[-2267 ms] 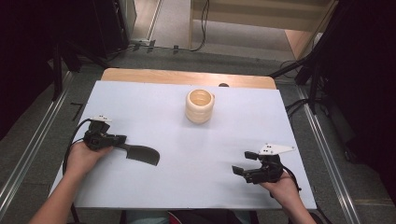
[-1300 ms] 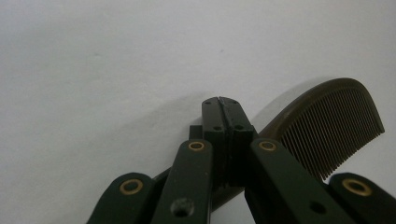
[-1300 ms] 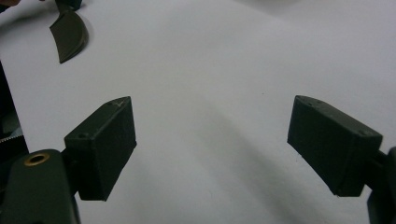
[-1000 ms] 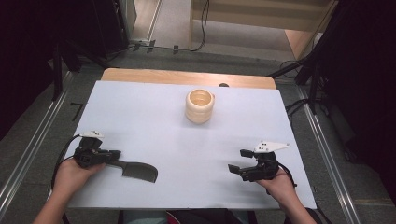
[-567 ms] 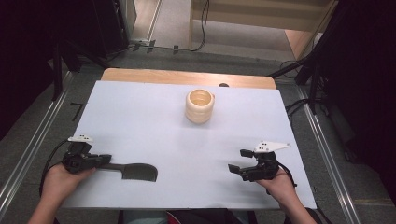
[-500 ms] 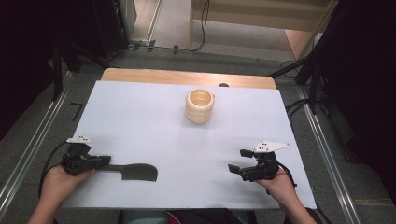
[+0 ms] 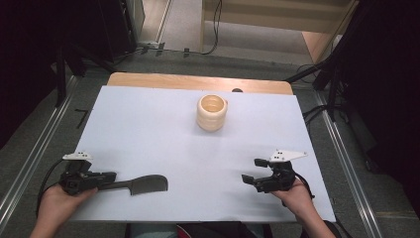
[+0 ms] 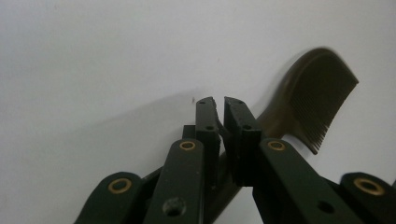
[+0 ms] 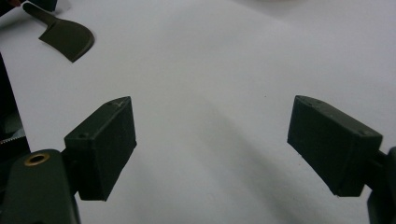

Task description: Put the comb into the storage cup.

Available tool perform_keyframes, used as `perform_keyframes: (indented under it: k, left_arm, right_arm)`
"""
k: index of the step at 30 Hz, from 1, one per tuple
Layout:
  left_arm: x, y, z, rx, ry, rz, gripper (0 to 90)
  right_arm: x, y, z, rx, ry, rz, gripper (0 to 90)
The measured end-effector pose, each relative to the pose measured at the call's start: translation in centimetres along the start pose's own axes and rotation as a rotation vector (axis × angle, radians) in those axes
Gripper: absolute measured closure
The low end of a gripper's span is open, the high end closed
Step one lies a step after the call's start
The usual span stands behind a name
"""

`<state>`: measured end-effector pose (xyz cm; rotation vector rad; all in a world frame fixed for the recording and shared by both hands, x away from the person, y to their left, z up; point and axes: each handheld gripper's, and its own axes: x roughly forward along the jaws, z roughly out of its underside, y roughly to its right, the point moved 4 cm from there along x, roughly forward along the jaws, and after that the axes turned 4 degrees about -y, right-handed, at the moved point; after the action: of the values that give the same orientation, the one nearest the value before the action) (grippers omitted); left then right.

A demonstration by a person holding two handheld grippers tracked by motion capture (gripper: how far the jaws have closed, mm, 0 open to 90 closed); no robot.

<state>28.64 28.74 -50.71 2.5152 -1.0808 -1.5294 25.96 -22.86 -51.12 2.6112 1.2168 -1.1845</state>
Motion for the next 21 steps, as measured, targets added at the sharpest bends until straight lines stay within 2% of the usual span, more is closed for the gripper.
perform_keyframes:
  k: [1, 2, 3, 6, 7, 8, 9, 12, 13, 14, 15, 16, 21]
  left_arm:
    - [-0.3, 0.4, -0.5, 0.013, 0.038, 0.020, 78.4]
    - [-0.3, 0.4, -0.5, 0.013, 0.038, 0.020, 74.5]
    - [-0.5, 1.0, -1.2, 0.010, 0.062, 0.047, 69.4]
    - [-0.6, 1.6, -1.7, 0.018, 0.086, 0.067, 61.2]
    - [-0.6, 2.0, -2.1, 0.021, 0.097, 0.081, 61.2]
    - [-0.5, 2.3, -2.4, 0.032, 0.097, 0.090, 60.4]
    - [-0.4, 2.7, -2.7, 0.043, 0.098, 0.091, 53.9]
    - [0.0, 3.9, -3.6, 0.096, 0.098, 0.093, 51.1]
    - [0.4, 4.7, -4.2, 0.130, 0.105, 0.097, 46.2]
    - [0.4, 4.7, -4.2, 0.130, 0.105, 0.097, 45.4]
    - [0.8, 5.5, -4.7, 0.169, 0.118, 0.103, 42.4]
    - [0.8, 5.5, -4.7, 0.169, 0.118, 0.103, 40.9]
    - [1.9, 6.9, -5.8, 0.228, 0.142, 0.135, 37.8]
  right_arm:
    - [0.0, 0.0, 0.0, 0.001, 0.001, -0.001, 13.8]
    - [0.0, 0.0, 0.0, 0.001, 0.001, -0.001, 13.8]
    - [0.0, 0.0, 0.0, -0.002, 0.002, -0.003, 13.8]
    - [0.0, 0.1, 0.0, -0.004, 0.003, -0.006, 13.8]
    - [0.0, 0.1, 0.0, -0.003, 0.003, -0.007, 13.8]
    - [0.0, 0.1, 0.0, -0.005, 0.004, -0.009, 13.8]
    - [0.0, 0.1, 0.0, -0.004, 0.006, -0.009, 13.8]
    - [-0.1, 0.0, 0.0, -0.003, 0.009, -0.009, 13.8]
    - [-0.1, 0.0, 0.0, -0.008, 0.008, -0.011, 13.8]
    - [-0.1, 0.0, 0.0, -0.008, 0.008, -0.011, 13.8]
    - [-0.2, 0.0, 0.0, -0.007, 0.010, -0.011, 13.8]
    - [-0.2, 0.0, 0.0, -0.007, 0.010, -0.011, 13.8]
    - [-0.4, 0.0, 0.2, -0.004, 0.012, -0.015, 13.8]
